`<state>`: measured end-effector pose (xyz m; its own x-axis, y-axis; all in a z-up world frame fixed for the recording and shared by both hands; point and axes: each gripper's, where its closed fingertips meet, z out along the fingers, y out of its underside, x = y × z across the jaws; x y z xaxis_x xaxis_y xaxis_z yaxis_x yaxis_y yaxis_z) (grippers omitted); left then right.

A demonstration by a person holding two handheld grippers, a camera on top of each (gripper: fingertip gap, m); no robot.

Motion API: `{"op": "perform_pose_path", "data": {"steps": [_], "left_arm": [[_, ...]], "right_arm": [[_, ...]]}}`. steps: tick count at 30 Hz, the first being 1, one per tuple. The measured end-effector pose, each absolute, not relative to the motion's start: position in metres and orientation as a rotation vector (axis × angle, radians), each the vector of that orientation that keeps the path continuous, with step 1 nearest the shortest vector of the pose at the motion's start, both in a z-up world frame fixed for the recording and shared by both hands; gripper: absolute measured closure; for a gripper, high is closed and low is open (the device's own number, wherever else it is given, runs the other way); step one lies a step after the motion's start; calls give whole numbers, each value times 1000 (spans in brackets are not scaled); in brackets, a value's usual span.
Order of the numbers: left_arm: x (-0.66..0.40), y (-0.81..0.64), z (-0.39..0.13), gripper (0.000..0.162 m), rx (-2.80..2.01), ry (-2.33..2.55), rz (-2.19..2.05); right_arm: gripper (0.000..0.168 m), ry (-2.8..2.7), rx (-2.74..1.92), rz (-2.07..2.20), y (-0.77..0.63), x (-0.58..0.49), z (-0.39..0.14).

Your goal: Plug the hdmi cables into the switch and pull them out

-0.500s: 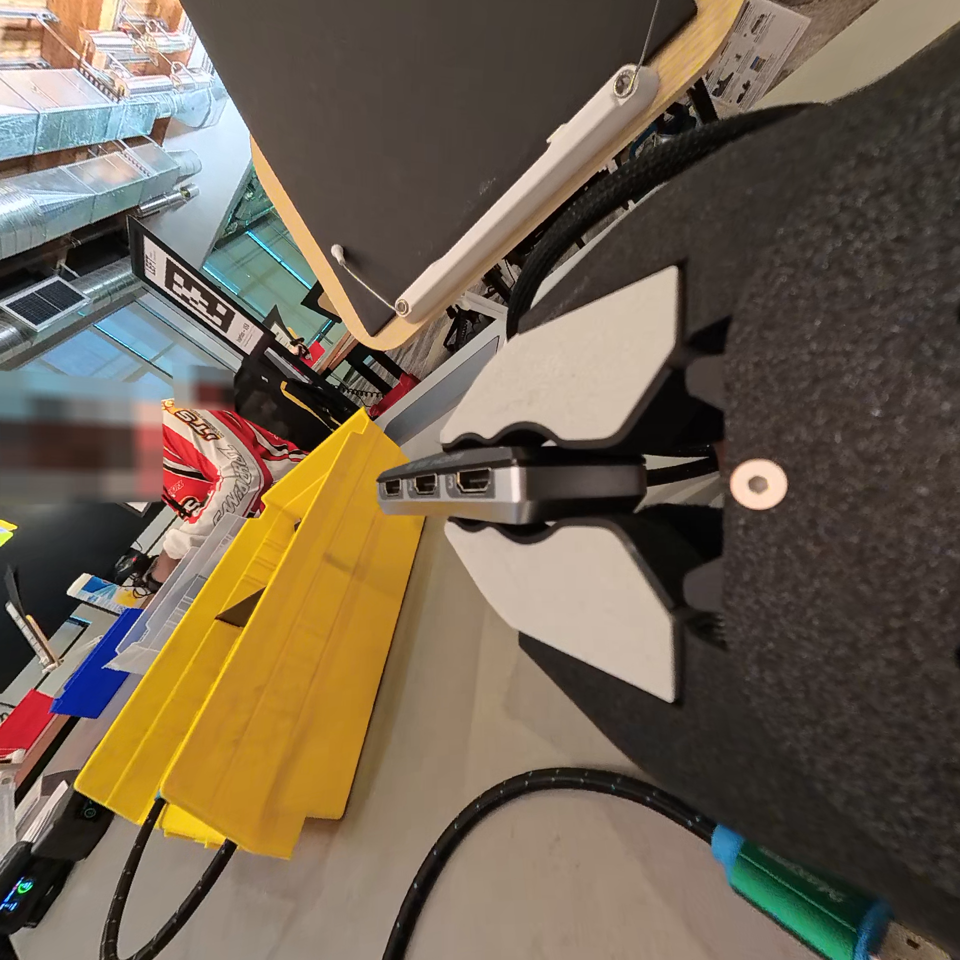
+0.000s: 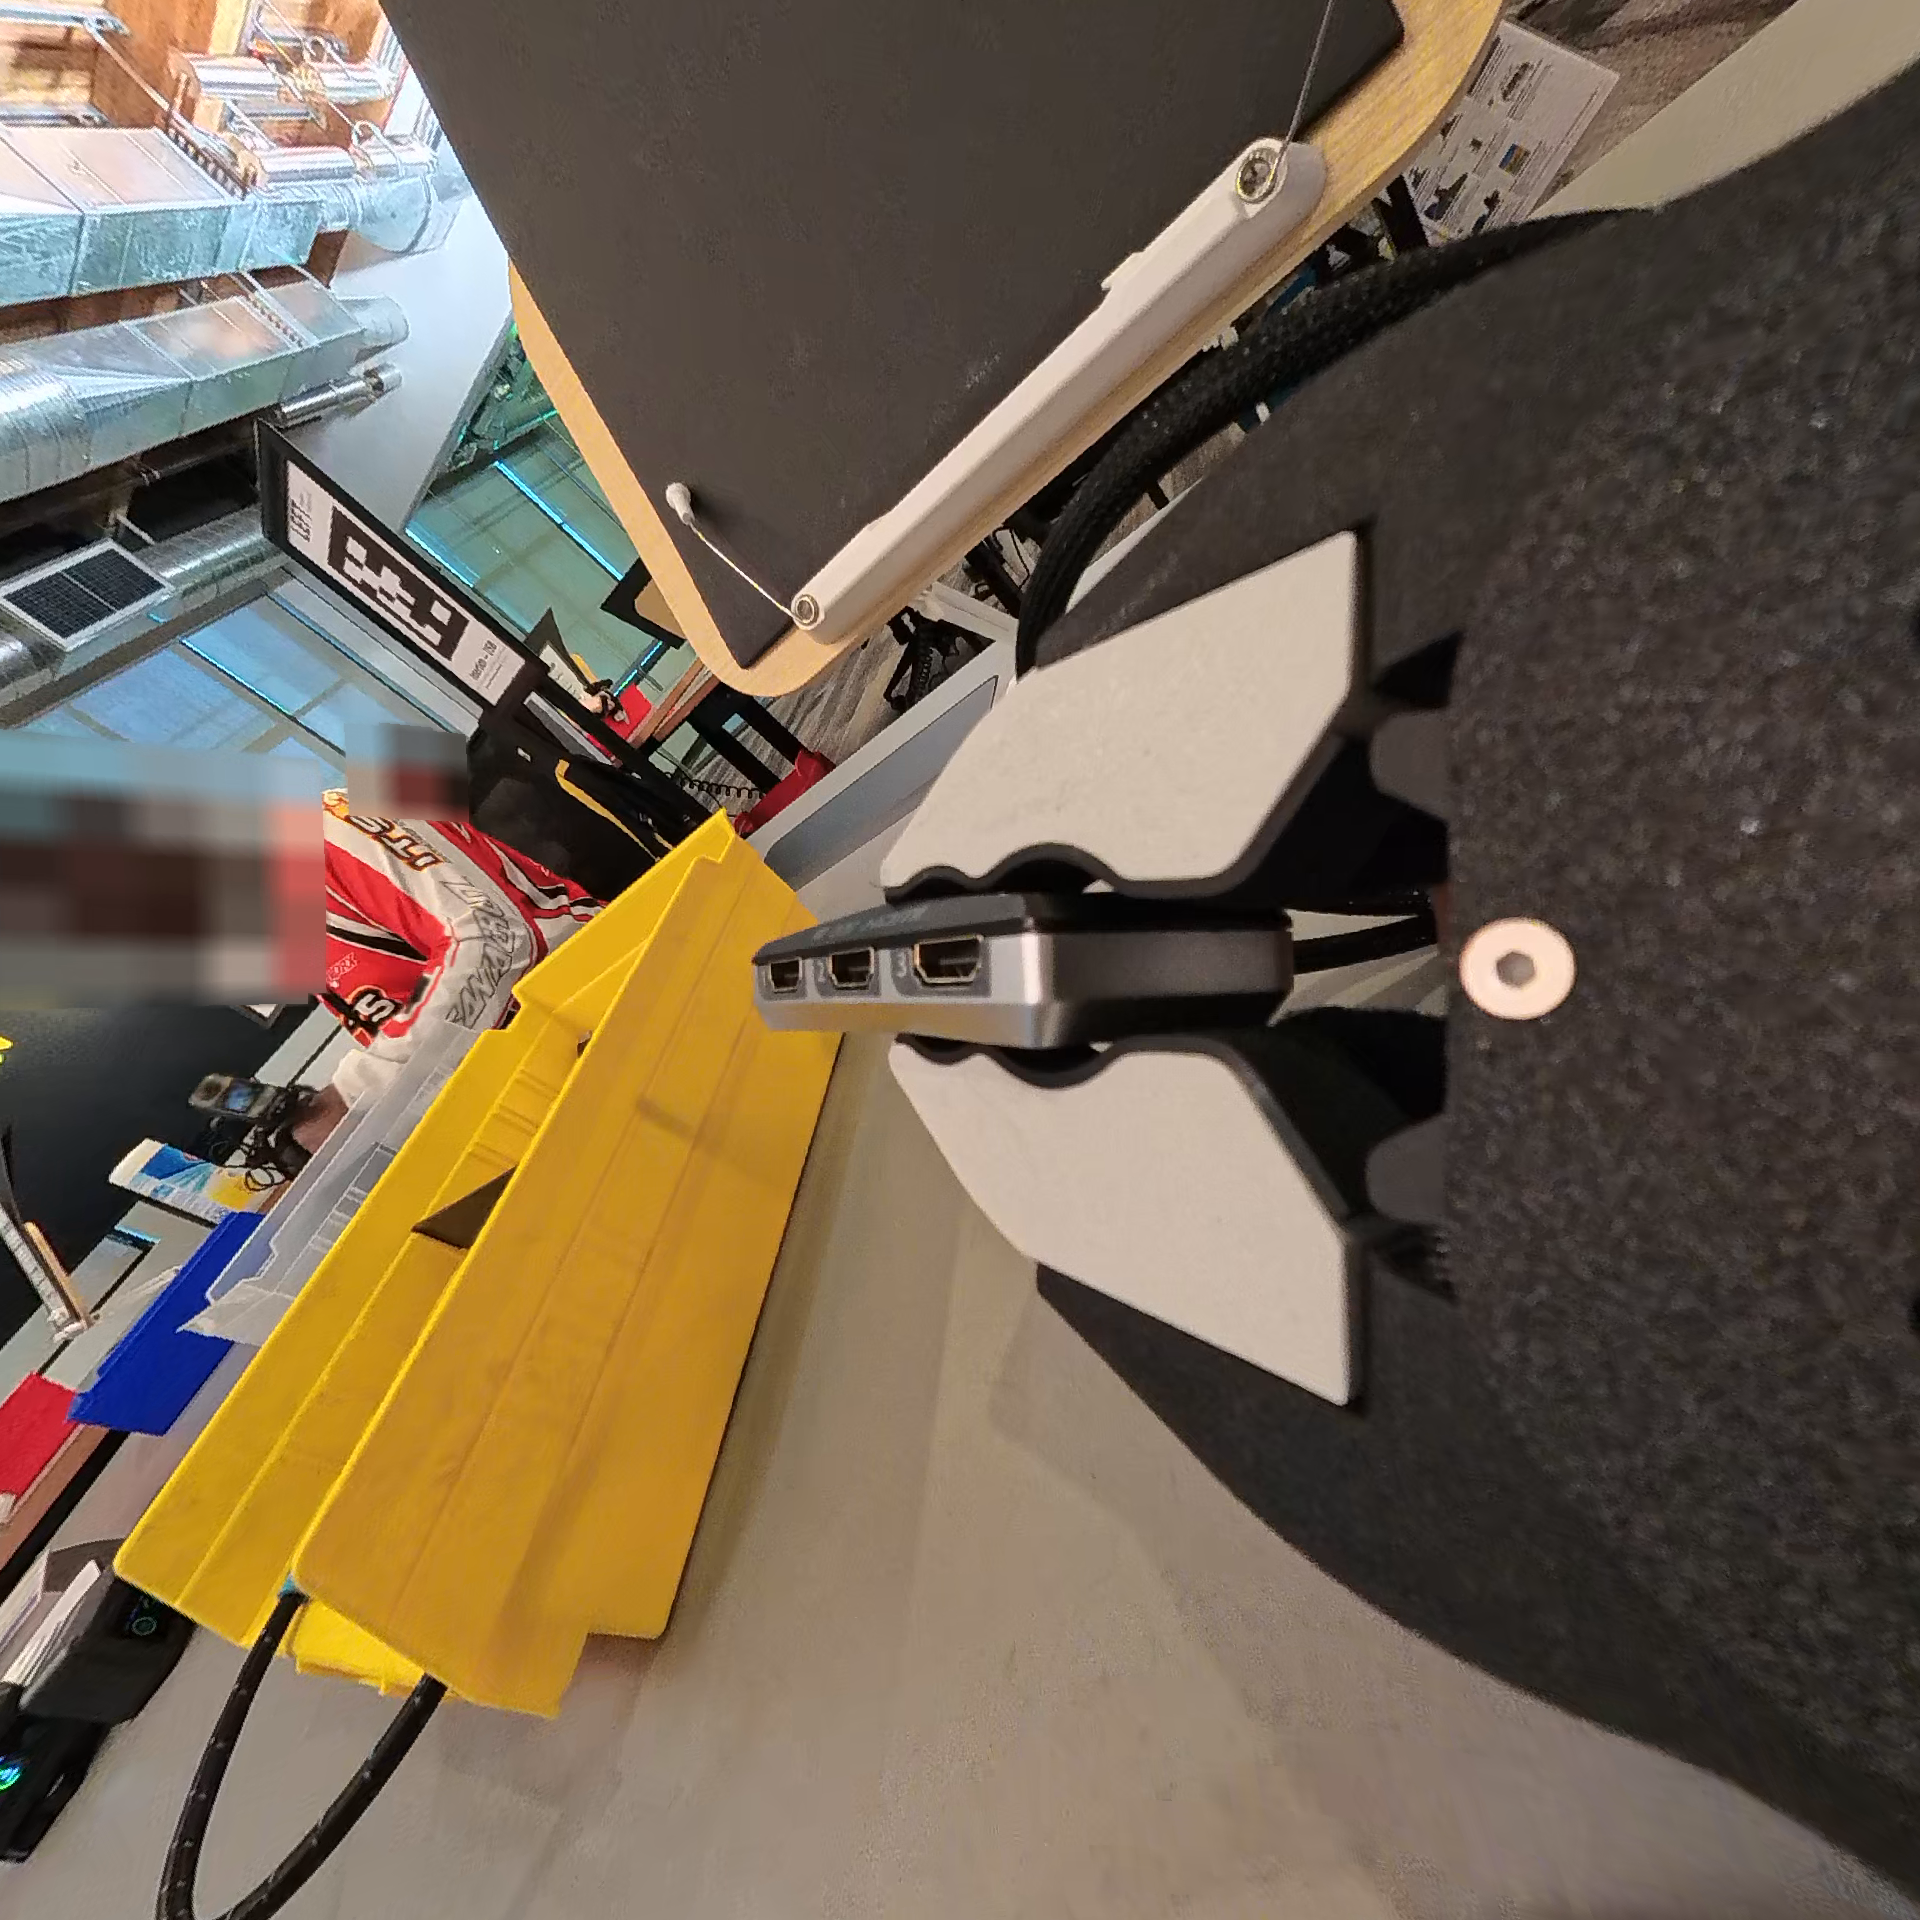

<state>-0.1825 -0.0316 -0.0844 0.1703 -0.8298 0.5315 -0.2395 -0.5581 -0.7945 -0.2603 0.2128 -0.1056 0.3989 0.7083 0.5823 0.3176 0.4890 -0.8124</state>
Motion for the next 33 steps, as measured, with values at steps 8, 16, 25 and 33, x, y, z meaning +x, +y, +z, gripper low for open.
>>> {"op": "perform_pose_path", "data": {"steps": [8,16,25,33], "left_arm": [[-264,34,-67,155,-1892,585,-1619],[-293,51,-101,156,-2023,536,-1441],[-328,72,-157,154,-2309,626,-765],[-375,97,-167,162,-2227,642,146]], "right_arm": [[146,-1197,-1088,320,212,-261,-107],[146,-1200,-1088,319,213,-261,-107],[146,-1205,-1088,317,212,-262,-108],[146,-1207,-1086,312,212,-262,-108]]}}
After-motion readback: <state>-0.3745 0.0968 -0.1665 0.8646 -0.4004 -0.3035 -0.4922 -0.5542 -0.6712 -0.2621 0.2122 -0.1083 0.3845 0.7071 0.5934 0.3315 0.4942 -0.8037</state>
